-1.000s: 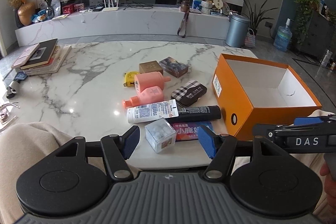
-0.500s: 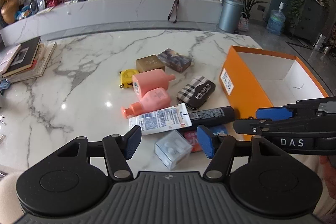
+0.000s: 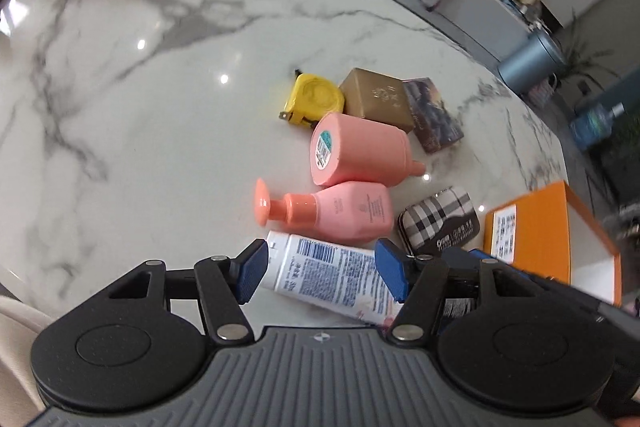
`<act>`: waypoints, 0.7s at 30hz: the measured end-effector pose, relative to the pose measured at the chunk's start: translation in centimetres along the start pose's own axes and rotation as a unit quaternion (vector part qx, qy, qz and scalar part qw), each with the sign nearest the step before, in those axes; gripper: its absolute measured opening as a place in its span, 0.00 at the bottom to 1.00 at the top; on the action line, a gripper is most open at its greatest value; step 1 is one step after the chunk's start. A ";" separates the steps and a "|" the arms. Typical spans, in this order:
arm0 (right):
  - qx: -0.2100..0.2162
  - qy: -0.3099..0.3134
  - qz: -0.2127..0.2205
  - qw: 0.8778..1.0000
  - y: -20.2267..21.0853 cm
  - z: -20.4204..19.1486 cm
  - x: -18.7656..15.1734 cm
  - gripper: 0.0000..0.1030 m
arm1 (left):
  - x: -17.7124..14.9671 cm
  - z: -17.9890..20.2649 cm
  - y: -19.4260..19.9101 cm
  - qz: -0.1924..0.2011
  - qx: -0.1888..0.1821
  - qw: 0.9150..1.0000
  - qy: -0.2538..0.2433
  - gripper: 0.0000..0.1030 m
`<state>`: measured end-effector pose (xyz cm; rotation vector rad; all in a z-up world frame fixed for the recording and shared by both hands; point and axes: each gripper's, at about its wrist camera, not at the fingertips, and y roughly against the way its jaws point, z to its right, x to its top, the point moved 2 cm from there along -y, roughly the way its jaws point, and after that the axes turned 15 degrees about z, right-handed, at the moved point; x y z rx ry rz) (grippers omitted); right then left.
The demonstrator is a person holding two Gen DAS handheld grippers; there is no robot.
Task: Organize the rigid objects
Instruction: 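Grasp the pink pump bottle with the left gripper while the right gripper approaches the pink cup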
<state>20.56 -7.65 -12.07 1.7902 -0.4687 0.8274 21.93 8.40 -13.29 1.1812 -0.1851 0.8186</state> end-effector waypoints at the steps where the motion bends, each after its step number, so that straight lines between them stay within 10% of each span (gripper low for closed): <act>1: -0.006 0.005 -0.003 1.000 -0.7 0.0 0.0 0.23 | 0.1 -0.1 -0.4 -0.001 0.002 1.000 0.016 0.70; 21: 0.037 -0.019 -0.079 0.996 -8.7 -0.7 0.3 0.14 | 2.8 -2.9 -6.8 -0.044 0.058 0.983 0.167 0.77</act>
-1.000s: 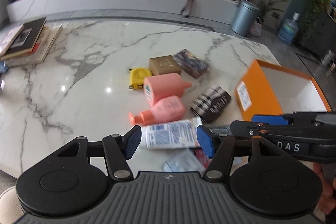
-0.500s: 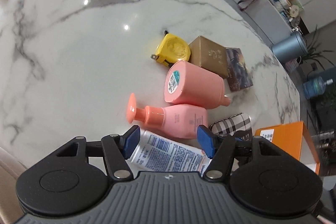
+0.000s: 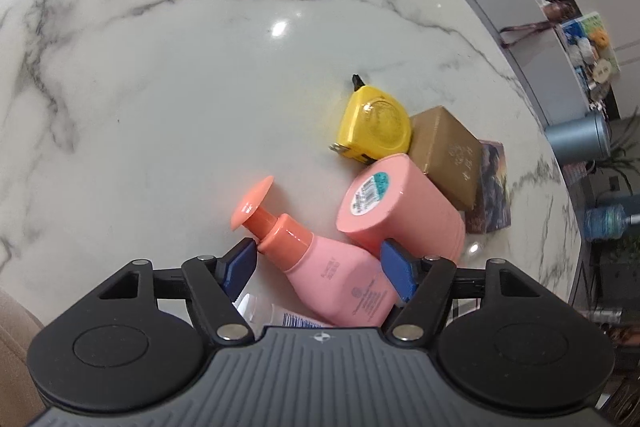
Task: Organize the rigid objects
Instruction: 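Grasp the pink pump bottle with the left gripper while the right gripper approaches the pink cup, then grasp the pink cup with the right gripper while the left gripper lifts the bottle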
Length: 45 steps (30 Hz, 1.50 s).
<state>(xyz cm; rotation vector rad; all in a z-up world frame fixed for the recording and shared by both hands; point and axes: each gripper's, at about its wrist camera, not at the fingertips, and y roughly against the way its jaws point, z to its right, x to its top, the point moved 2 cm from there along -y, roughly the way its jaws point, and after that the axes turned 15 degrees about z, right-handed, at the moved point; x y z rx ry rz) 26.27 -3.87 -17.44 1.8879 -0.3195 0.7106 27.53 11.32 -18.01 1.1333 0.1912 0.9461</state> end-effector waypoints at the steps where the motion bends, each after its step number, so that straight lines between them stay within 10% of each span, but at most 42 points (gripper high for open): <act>1: 0.004 -0.006 -0.003 1.000 -0.1 0.1 0.0 0.14 | 0.1 0.0 -0.3 -0.005 0.002 1.000 0.001 0.77; 5: 0.003 -0.010 -0.011 1.000 -0.6 -0.1 -0.3 0.15 | 0.3 0.5 -0.2 0.010 0.005 1.000 -0.028 0.65; 9: -0.023 -0.045 -0.007 0.999 -0.2 0.7 0.0 0.17 | 1.4 0.6 0.7 0.030 -0.012 0.997 -0.066 0.30; 17: -0.050 -0.128 0.038 0.990 2.0 1.7 1.9 0.35 | 2.9 1.4 4.6 0.110 -0.032 0.982 -0.148 0.21; 18: -0.055 -0.135 0.041 0.988 2.0 1.8 2.0 0.35 | 3.2 1.6 5.2 0.122 -0.036 0.980 -0.155 0.00; 23: -0.068 -0.221 0.038 0.972 2.0 3.8 2.0 0.35 | 4.0 3.3 7.1 0.180 -0.057 0.960 -0.207 0.01; 32: -0.083 -0.325 0.052 0.941 1.8 6.2 1.4 0.34 | 5.3 0.4 4.2 0.133 -0.025 0.981 -0.140 0.23; 45: -0.090 -0.415 0.083 0.902 0.5 7.3 1.4 0.29 | 5.7 0.4 2.7 0.130 -0.015 0.984 -0.121 0.54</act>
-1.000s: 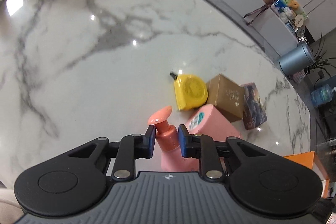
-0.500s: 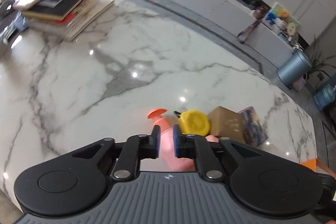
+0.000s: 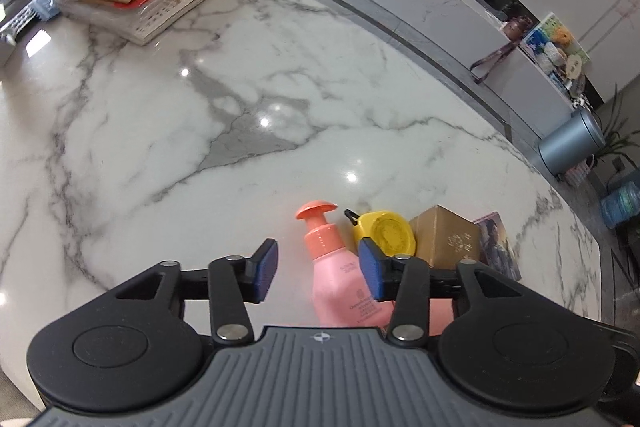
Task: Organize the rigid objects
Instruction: 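Grasp the pink cup with the right gripper while the left gripper lifts the bottle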
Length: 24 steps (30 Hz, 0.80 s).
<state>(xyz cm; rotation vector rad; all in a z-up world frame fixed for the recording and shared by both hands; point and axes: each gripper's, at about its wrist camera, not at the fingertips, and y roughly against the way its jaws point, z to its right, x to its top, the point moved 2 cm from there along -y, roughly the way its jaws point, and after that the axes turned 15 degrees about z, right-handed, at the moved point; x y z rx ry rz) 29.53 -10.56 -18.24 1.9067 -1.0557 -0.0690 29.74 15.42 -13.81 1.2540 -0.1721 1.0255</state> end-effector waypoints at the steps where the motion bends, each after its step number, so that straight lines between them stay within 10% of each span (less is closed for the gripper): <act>1: 0.002 -0.006 0.004 1.000 0.2 0.0 0.2 0.36 | -0.1 -0.2 -0.3 -0.003 0.003 1.000 0.008 0.55; 13: 0.041 0.035 -0.020 0.998 -1.9 -2.2 -0.7 0.33 | -0.6 0.1 -5.5 -0.050 0.021 0.998 0.017 0.59; 18: 0.044 0.049 -0.031 0.997 -2.5 -2.7 -0.8 0.22 | -1.0 1.0 -5.4 -0.060 0.005 0.998 -0.011 0.35; 24: 0.073 0.084 -0.022 0.994 -1.1 -3.3 -1.2 0.14 | -0.9 1.7 -3.2 -0.042 -0.018 0.998 -0.053 0.28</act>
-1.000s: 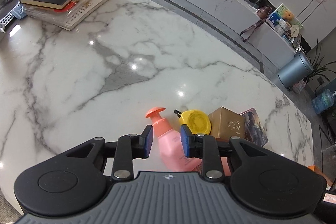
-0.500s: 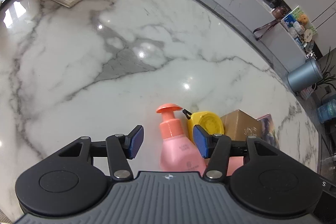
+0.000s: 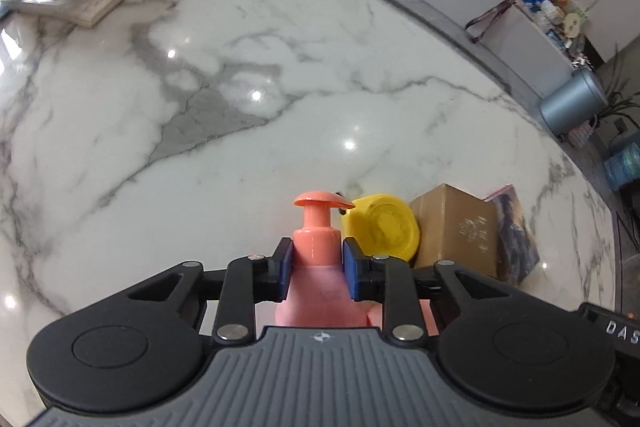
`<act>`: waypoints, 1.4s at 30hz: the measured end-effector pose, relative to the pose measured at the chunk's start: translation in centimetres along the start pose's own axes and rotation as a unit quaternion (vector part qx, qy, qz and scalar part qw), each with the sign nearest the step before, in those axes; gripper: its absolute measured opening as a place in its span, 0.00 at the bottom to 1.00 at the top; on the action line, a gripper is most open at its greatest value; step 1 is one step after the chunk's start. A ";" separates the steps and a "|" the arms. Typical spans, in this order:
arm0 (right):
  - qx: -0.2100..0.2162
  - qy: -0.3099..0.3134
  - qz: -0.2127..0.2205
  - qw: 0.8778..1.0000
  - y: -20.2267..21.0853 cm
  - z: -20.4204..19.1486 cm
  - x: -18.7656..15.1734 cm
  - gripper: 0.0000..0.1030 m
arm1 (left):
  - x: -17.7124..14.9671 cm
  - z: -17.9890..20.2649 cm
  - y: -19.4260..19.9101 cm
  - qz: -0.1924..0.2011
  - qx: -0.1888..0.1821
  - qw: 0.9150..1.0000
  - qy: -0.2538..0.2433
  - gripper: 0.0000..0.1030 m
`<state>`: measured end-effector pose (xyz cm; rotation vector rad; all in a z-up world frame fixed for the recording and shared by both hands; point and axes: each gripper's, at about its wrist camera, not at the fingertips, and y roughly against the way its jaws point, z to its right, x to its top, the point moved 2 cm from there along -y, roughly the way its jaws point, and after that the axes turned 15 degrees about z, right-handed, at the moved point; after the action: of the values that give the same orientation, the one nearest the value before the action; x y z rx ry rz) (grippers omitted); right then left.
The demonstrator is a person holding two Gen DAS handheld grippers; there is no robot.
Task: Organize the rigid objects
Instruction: 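Grasp the pink cup with the right gripper while the left gripper lifts the bottle, then carry the pink bottle and pink cup over the orange box with both grippers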
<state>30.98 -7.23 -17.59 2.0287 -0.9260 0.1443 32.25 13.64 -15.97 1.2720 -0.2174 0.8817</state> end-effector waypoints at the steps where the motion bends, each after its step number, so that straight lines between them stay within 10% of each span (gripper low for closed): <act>1: 0.006 0.010 0.005 1.000 0.4 -0.2 0.0 0.14 | -0.1 0.2 0.8 0.010 -0.005 1.000 -0.012 0.28; 15: 0.067 0.180 0.111 0.975 9.3 -3.6 -0.2 0.12 | -1.8 3.7 12.4 0.119 -0.038 0.985 -0.117 0.27; 24: 0.096 0.162 0.196 0.962 19.7 -0.2 3.7 0.12 | -3.2 13.1 18.2 0.165 -0.159 0.952 -0.201 0.28; 33: 0.025 0.117 0.259 0.958 25.8 9.4 8.7 0.12 | -7.2 24.4 15.5 0.115 -0.264 0.911 -0.296 0.28; 42: -0.010 0.107 0.241 0.964 22.3 15.2 11.7 0.12 | -11.0 31.1 7.8 0.051 -0.250 0.885 -0.389 0.28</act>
<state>21.13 -32.88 -6.91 1.6927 -1.2565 0.6055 29.50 -18.79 -6.68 1.0636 -1.0877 0.3114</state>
